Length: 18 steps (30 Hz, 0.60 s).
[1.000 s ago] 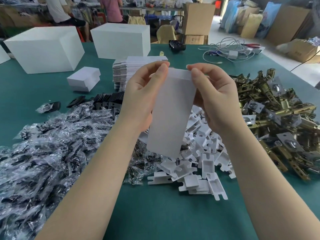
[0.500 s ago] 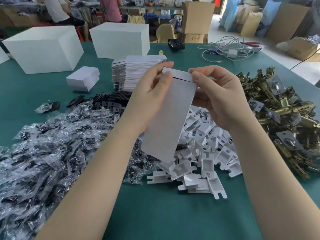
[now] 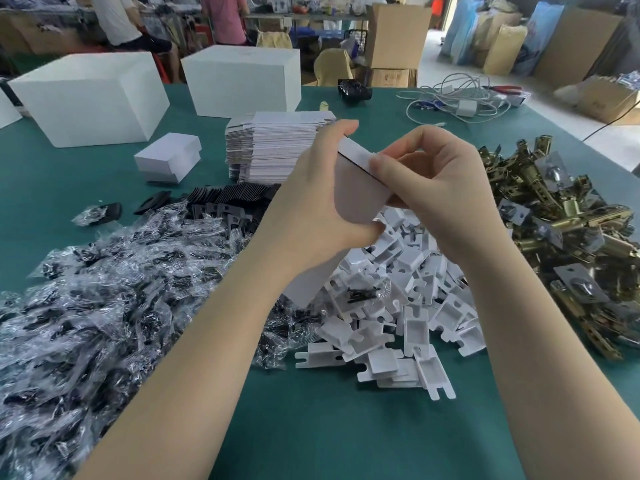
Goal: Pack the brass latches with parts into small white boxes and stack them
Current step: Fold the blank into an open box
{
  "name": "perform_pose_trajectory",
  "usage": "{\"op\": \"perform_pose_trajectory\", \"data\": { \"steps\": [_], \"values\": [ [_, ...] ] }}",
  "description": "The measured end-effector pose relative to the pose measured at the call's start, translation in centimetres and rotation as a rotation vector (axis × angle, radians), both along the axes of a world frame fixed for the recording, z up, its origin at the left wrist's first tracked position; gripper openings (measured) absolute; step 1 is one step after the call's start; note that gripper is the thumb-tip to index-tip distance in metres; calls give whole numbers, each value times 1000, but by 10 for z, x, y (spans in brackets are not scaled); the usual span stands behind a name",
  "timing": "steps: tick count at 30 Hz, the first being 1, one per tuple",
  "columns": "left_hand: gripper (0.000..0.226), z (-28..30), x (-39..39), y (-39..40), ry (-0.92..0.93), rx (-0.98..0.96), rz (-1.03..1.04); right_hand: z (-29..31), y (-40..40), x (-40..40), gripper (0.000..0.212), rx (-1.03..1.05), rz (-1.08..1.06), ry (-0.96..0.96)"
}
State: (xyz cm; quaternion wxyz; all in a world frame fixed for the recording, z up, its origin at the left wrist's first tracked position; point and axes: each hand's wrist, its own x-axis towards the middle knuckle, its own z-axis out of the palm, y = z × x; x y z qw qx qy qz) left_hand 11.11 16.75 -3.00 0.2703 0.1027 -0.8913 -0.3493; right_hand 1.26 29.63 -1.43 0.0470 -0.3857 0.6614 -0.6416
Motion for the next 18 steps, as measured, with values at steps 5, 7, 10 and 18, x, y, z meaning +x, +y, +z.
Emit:
{"op": "perform_pose_trajectory", "data": {
  "steps": [5,7,10,18],
  "values": [
    [113,0,-1,3,18,0,-82,-1,-4,5,11,-29,-12,24],
    [116,-1,0,1,28,34,-94,-3,-5,7,17,-53,-1,24],
    [121,-2,0,-1,33,73,-90,-3,-8,10,18,-78,-27,-1],
    [113,-4,-4,0,54,28,-65,-1,-9,15,16,-63,-106,-21]
  ]
}}
